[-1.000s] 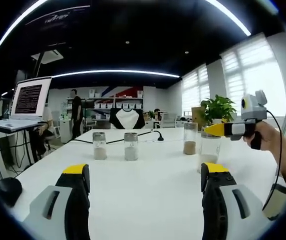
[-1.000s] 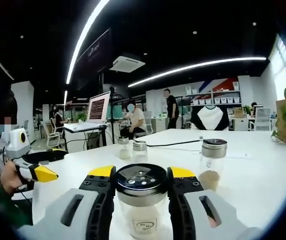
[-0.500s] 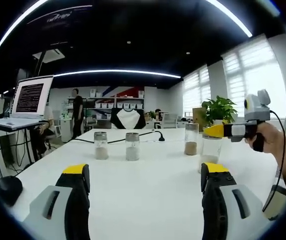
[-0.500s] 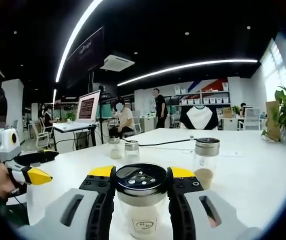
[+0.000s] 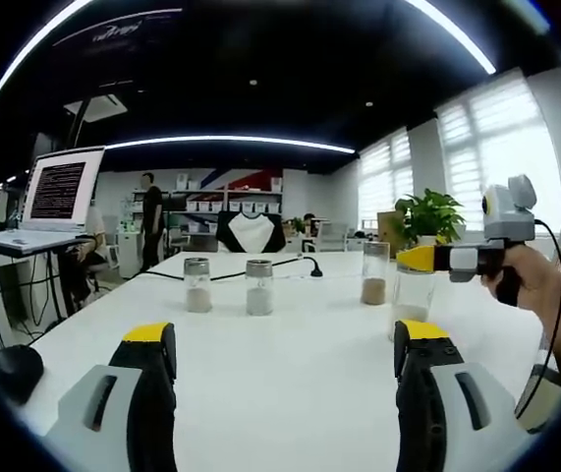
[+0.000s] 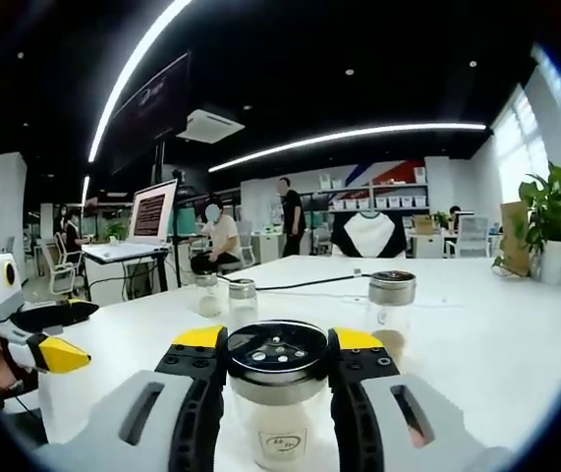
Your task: Rotate the seasoning bottle until the label or dispensing opening points toward the visible target arrow and the bottle remains upright within the marked orientation range
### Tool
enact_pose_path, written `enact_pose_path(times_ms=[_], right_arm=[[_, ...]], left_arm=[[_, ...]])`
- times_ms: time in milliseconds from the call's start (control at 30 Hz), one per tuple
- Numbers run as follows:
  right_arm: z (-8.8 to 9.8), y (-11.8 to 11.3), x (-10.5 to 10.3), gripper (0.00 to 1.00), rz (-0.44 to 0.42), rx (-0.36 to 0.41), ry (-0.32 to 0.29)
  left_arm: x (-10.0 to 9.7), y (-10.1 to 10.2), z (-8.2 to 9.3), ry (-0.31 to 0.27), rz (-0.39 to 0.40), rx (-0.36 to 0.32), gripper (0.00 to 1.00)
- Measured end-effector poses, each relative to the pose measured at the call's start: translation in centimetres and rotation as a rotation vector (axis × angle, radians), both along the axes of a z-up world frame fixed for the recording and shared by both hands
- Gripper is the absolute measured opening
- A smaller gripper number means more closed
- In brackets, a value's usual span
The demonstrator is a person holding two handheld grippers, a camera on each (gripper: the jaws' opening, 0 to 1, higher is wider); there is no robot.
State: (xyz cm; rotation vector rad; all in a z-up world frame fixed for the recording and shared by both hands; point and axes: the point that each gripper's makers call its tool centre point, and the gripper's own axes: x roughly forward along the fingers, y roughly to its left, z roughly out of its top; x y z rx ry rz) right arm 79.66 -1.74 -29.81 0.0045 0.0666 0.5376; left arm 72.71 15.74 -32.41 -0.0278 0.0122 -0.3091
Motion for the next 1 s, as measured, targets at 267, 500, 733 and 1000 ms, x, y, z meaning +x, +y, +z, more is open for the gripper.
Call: enact_pose_path(times_ms=[267, 500, 733, 1000], right_arm=[[0.07, -0.17, 0.19, 0.39, -0.042, 0.007, -0.018], [0.11, -0.34, 0.31, 0.39, -0.086, 0.004, -0.027], [0.12, -0.35, 0.32, 0.39, -0.126, 0.003, -0.032], [0.11, -0.31, 0.19, 0.39, -0.149, 0.0, -0.034]], left_arm=[[-0.01, 0.09, 0.08, 0.002, 0.001, -0.003, 0.96], [0.06, -0.13, -0.32, 0.013, -0.004, -0.007, 0.96], [0.1, -0.24, -0.54, 0.02, -0.004, -0.003, 0.96], [0.09, -0.19, -0.45, 0.016, -0.003, -0.006, 0.96]])
